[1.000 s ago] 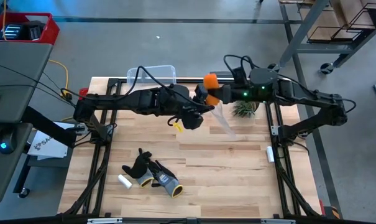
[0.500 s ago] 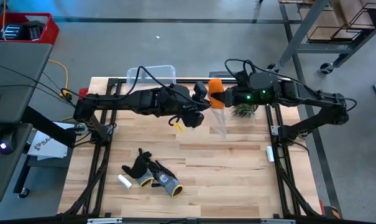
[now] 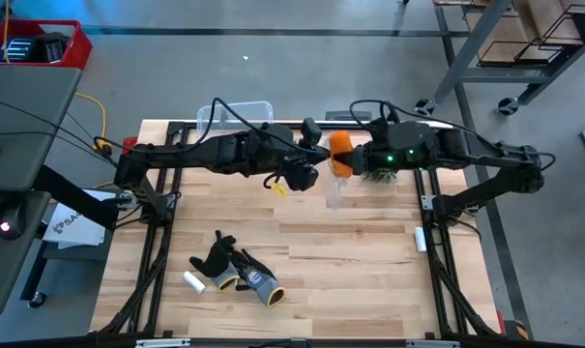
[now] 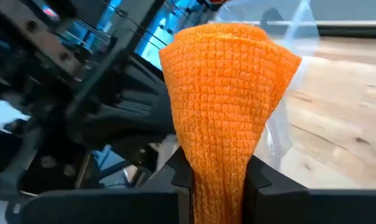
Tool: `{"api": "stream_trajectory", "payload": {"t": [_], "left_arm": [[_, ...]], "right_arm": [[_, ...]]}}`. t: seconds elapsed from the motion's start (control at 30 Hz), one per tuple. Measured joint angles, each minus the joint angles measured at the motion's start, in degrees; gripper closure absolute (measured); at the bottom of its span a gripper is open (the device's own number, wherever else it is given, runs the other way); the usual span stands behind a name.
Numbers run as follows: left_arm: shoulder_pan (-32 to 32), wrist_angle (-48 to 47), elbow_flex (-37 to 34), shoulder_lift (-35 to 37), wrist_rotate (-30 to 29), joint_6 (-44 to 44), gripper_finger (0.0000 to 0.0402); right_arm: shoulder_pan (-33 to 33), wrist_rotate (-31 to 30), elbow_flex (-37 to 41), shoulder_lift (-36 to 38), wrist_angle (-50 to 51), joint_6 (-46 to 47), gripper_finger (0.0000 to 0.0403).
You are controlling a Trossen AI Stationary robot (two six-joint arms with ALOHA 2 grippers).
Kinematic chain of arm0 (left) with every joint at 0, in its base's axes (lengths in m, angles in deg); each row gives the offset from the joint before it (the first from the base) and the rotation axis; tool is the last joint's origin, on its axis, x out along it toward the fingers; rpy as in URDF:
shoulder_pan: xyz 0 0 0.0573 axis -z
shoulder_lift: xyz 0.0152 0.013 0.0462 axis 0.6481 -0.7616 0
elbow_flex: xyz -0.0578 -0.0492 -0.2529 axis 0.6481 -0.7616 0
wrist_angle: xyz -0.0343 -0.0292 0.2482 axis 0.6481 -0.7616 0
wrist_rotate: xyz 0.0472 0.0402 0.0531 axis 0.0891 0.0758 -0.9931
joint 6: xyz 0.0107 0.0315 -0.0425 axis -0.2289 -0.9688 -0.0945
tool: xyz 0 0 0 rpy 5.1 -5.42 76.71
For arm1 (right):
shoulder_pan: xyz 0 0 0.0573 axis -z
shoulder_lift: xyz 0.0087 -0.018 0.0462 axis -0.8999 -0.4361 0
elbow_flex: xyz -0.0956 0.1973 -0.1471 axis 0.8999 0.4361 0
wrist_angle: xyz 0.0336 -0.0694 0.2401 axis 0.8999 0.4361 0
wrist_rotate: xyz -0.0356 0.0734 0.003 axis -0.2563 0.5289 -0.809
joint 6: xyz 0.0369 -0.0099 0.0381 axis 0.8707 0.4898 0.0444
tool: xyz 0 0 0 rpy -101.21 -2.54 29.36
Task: Roll bandage
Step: Put the rolled orange bandage into the transparent zip bag
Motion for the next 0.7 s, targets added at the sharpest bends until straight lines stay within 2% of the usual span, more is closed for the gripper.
{"api": "stream_trajectory", "payload": {"t": [0.17, 0.3, 0.5, 0.7], "left_arm": [[0.00, 1.39, 0.35, 1.24, 1.05, 0.32, 0.0401], [-0.23, 0.72, 0.39, 2.34, 2.60, 0.21, 0.0402], [-0.61, -1.69, 0.52, 1.73, 6.06, 3.72, 0.0402], [-0.57, -0.49, 0.40, -0.16, 9.42, 3.57, 0.0402]], "right_arm": [[-0.06, 1.85, 0.36, -0.34, 5.43, 0.75, 0.0361], [-0.11, 3.98, 0.40, -0.95, 5.61, 0.64, 0.0362], [-0.09, 5.90, 0.55, -1.41, -0.14, -1.28, 0.0362], [-0.01, 11.05, 0.52, -1.62, -1.70, -3.10, 0.0362]]}}
